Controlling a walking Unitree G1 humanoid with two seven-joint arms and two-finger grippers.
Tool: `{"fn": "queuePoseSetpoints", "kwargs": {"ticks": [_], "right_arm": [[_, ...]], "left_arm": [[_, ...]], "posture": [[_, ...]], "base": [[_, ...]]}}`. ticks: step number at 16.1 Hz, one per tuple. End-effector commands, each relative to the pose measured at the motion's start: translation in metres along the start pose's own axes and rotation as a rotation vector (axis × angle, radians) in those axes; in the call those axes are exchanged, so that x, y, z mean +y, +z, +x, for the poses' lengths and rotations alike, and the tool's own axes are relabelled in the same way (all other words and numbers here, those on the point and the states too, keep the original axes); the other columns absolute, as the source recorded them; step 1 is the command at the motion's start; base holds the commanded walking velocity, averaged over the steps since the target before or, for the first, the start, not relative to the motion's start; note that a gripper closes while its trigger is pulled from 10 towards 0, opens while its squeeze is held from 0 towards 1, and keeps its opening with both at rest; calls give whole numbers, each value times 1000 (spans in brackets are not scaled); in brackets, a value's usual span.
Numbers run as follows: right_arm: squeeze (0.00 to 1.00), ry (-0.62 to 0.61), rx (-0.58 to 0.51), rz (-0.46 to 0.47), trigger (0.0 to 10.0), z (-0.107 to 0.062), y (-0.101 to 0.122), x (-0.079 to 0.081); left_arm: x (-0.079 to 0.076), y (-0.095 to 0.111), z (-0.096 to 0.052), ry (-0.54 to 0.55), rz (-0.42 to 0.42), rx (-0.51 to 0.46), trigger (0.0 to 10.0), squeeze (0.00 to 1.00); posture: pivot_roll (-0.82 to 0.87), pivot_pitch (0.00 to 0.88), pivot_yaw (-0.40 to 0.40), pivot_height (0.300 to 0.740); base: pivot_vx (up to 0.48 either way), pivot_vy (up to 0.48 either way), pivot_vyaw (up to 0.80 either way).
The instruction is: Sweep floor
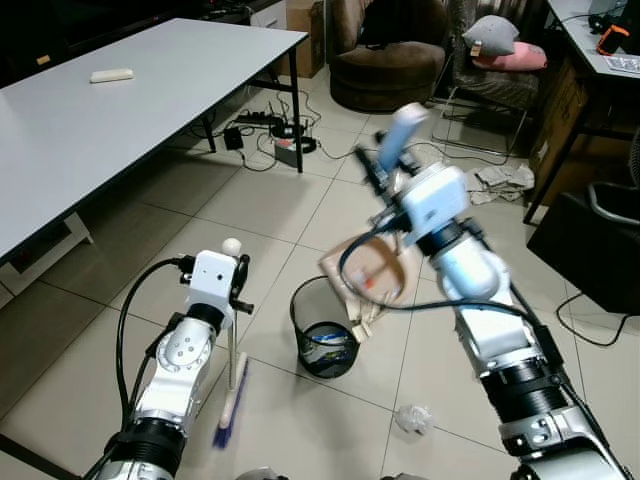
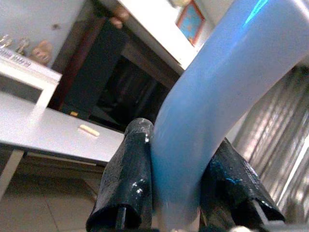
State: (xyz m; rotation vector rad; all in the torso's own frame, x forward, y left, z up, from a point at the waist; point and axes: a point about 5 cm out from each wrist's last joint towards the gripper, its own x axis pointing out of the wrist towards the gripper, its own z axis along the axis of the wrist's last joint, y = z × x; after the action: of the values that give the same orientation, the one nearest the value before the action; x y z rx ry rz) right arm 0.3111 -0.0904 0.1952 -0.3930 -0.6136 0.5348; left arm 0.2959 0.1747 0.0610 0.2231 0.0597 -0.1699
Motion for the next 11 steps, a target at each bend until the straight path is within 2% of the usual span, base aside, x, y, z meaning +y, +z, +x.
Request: {"fn": "queuePoseSetpoints", "kwargs": {"ticks": [1, 4, 5, 7, 8, 10, 11], "right_arm": [[0, 6, -73, -65, 10000, 1, 9, -1], [0, -34, -97, -91, 10000, 1, 10, -5], [0, -74, -107, -112, 10000, 1, 12, -11], [0, -247, -122, -148, 10000, -3, 17, -40], [0, -292, -114, -181, 10000, -6, 18, -49], [0, -482, 34, -302, 10000, -26, 8, -83], [0, -545, 114, -298, 10000, -41, -3, -95]], "left_arm": [[1, 11, 5, 1, 20, -45, 10000, 0], [1, 11, 6, 1, 20, -46, 10000, 0], [1, 11, 6, 0, 21, -46, 10000, 0], [0, 11, 6, -2, 20, -47, 10000, 0], [0, 11, 6, -4, 19, -47, 10000, 0], [-4, 9, 6, -28, 6, -41, 10000, 0], [-8, 6, 5, -53, 8, -26, 10000, 0]], "posture": [[11, 0, 49, 740], [12, 0, 48, 740], [11, 0, 48, 740], [4, 0, 51, 740], [3, 0, 50, 740], [-4, 0, 51, 740], [-12, 0, 54, 740]], "base": [[0, 0, 0], [0, 0, 0], [0, 0, 0], [0, 0, 0], [0, 0, 0], [0, 0, 0], [0, 0, 0]]}}
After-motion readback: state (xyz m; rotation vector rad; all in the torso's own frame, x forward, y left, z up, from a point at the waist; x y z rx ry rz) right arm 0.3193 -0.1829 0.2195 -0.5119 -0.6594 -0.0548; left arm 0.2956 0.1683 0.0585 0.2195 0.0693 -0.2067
